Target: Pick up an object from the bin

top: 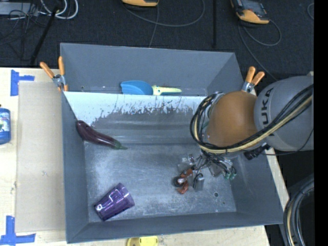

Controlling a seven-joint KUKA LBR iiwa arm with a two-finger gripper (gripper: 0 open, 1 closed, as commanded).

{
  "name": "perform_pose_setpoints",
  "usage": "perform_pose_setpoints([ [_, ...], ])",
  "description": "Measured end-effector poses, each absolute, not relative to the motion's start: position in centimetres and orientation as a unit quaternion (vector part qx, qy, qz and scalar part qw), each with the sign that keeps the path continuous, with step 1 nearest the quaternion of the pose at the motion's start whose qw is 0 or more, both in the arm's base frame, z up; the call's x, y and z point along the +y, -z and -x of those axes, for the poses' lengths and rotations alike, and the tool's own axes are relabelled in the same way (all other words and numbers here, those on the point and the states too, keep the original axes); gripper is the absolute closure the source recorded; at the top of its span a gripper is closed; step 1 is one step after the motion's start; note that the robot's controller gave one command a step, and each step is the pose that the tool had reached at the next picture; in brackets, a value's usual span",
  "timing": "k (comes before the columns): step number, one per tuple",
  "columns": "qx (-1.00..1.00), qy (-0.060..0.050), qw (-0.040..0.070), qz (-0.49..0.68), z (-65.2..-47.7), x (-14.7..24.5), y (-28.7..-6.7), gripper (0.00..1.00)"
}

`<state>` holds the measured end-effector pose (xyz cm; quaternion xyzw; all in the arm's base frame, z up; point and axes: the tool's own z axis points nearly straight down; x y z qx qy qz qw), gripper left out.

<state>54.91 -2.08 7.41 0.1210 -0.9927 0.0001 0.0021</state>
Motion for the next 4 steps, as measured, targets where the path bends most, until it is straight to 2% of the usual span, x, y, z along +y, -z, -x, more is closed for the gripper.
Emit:
perform_pose_setpoints([
  [1,-0.992,0.001,0.002,-0.123,-52.9,-2.0,-11.6,1.0],
  [2,-0.988,0.001,0.0,-0.153,-51.0,-4.0,-19.4,1.0],
  [3,-0.988,0.001,0.0,-0.152,-51.0,-4.0,-19.4,1.0],
  [4,-0.989,-0.001,-0.003,-0.15,-52.9,-6.9,-35.8,1.0],
])
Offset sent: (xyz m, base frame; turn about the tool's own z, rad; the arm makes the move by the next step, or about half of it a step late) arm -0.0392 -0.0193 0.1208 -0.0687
